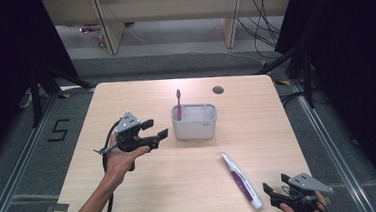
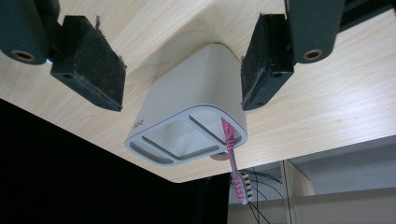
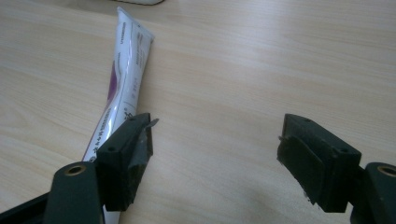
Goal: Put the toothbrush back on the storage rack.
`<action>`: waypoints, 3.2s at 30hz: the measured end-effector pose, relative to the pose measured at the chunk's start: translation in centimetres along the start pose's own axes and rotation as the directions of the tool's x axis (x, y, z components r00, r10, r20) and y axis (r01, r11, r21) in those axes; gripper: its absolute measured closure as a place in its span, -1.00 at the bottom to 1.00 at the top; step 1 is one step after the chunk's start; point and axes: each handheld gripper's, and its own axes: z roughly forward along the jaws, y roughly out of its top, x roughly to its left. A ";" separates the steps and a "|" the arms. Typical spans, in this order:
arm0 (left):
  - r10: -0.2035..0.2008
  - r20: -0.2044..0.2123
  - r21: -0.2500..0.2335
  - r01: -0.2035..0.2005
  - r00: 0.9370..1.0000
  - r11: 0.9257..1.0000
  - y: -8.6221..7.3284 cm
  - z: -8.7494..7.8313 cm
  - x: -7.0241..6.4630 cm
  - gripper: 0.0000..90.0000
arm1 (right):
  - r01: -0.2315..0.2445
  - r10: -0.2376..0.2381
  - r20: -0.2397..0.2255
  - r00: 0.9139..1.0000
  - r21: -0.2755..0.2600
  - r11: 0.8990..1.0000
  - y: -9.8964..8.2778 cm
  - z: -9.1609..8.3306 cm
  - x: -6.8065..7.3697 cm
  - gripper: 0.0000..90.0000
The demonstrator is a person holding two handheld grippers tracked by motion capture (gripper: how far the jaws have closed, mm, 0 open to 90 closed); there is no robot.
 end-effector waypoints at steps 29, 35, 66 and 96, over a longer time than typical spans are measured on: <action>0.035 0.027 0.033 -0.036 0.999 0.999 -2.2 -2.3 -0.3 -0.45 | -0.029 0.029 -0.013 0.999 0.008 1.000 0.1 -0.1 0.3 -0.41; 0.048 0.028 0.038 -0.049 0.998 0.998 -2.6 -3.1 -0.8 -0.46 | -0.020 0.020 -0.005 1.000 0.007 1.000 0.1 -0.1 0.2 -0.42; 0.062 0.050 0.105 -0.067 0.997 0.992 -6.5 -5.2 -1.3 -0.49 | -0.004 0.004 -0.007 1.000 0.007 1.000 0.1 -0.1 0.2 -0.41; 0.061 0.074 0.183 -0.074 0.995 0.980 -9.9 -8.3 -2.2 -0.58 | -0.018 0.018 -0.006 1.000 0.000 1.000 0.0 0.0 -0.1 -0.41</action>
